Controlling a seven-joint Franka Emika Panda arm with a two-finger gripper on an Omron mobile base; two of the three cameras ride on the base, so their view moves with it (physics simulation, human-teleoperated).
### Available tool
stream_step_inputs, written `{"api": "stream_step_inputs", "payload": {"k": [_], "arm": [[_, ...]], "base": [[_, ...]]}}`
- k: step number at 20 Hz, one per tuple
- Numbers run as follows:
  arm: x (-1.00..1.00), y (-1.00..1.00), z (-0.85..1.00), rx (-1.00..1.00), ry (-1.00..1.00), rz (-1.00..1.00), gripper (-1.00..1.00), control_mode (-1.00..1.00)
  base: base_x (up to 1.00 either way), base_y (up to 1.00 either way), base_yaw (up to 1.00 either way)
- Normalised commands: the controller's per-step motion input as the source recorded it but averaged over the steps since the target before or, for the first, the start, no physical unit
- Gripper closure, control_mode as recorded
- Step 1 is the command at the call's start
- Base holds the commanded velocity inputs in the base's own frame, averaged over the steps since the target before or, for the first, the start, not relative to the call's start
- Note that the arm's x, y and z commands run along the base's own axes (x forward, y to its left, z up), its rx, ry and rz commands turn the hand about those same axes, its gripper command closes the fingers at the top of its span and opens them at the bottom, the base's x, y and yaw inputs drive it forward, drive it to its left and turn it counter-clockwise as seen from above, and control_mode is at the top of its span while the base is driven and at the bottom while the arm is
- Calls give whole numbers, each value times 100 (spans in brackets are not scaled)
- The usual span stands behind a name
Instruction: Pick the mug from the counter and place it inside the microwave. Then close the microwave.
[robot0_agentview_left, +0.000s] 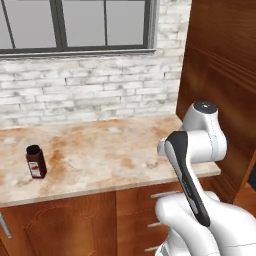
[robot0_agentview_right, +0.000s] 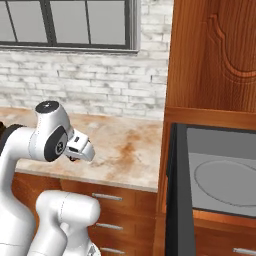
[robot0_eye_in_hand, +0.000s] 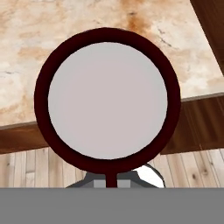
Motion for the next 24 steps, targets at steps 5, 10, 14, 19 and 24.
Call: {"api": "stream_step_inputs", "payload": {"k": [5, 10, 14, 19, 24], "arm": [[0, 0, 0, 0, 0, 0, 100, 100], [0, 0, 0, 0, 0, 0, 100, 100], [0, 0, 0, 0, 0, 0, 100, 100], [0, 0, 0, 0, 0, 0, 100, 100], [0, 0, 0, 0, 0, 0, 100, 100]], "base": [[-60, 0, -4], [-82, 0, -6], [-66, 2, -11], [-56, 18, -21], [-56, 15, -40]]}}
